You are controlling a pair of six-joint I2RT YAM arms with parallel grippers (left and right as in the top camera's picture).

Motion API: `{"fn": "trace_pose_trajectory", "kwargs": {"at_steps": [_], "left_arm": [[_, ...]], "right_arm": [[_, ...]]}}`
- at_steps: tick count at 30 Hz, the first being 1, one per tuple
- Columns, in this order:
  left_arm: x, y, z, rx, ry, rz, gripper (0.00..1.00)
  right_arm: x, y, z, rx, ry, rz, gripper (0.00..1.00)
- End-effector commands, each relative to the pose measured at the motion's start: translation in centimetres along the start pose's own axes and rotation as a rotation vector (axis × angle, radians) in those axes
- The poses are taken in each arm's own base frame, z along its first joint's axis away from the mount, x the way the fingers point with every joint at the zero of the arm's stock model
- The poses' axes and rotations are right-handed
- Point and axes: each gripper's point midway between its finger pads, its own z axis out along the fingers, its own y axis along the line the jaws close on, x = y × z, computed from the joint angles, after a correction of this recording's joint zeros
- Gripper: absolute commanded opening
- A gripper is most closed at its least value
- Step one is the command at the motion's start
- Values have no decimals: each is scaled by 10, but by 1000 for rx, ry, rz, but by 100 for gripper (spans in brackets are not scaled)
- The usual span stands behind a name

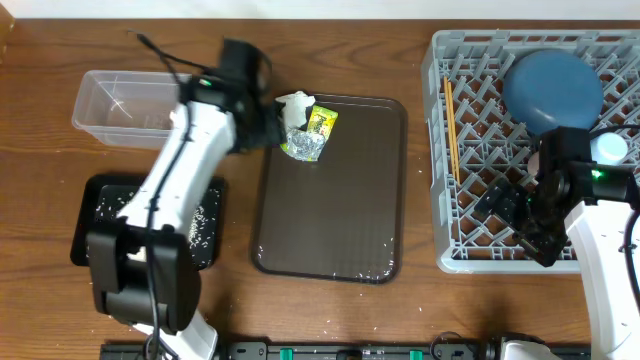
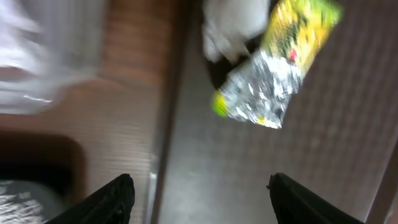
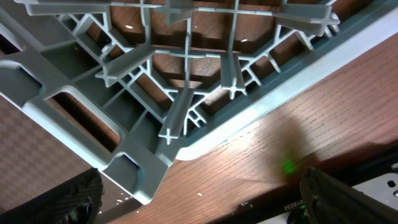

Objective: Sort waste into correct bins and load items into the dishwasher rack
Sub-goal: 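Lift the yellow wrapper with the left gripper toward the clear bin, then lower the wrapper into the clear plastic bin and release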

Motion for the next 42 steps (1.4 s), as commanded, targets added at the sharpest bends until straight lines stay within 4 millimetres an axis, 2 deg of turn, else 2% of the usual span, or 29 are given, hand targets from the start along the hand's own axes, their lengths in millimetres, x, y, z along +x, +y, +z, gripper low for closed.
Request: {"fn": "trace_pose_trajectory", "kwargs": {"at_steps": [1,5,12,13,20,22,27,28,29,32,35,42], "left_arm": [[18,-8,22,2,38,53,73],[22,-17,40,20,7,85,73],[3,8,60,-128,-93,85,74],[2,8,63,-128,-93,85,78],[0,-2,90,-74,-81,87,77],[-1,-4,93,-66,-82,87,59],[-5,-6,89,-58,-101,88,24],[-5,-6,86,-59,-101,88,19],[-4,-6,82,-59,-100,88,7],[-8,-9,62,-47,-131,88,6],[-16,-14,33,-22,-194,88,6],[-33,-27,-66,63,-417,88,6]], "right_arm": [[0,-1,-1,-2,-8,16,99],[0,-1,-1,-2,-8,17,99],[0,-1,-1,-2,-8,16,99],[0,-1,-1,-2,-8,17,99],[0,-1,-1,-2,-8,17,99],[0,-1,-1,-2,-8,16,99],[0,-1,-1,-2,-8,16,99],[0,-1,-1,-2,-8,16,99],[0,-1,-1,-2,-8,16,99],[0,-1,-1,-2,-8,17,99],[0,-1,-1,-2,-8,16,99],[0,-1,-1,-2,-8,16,99]]}}
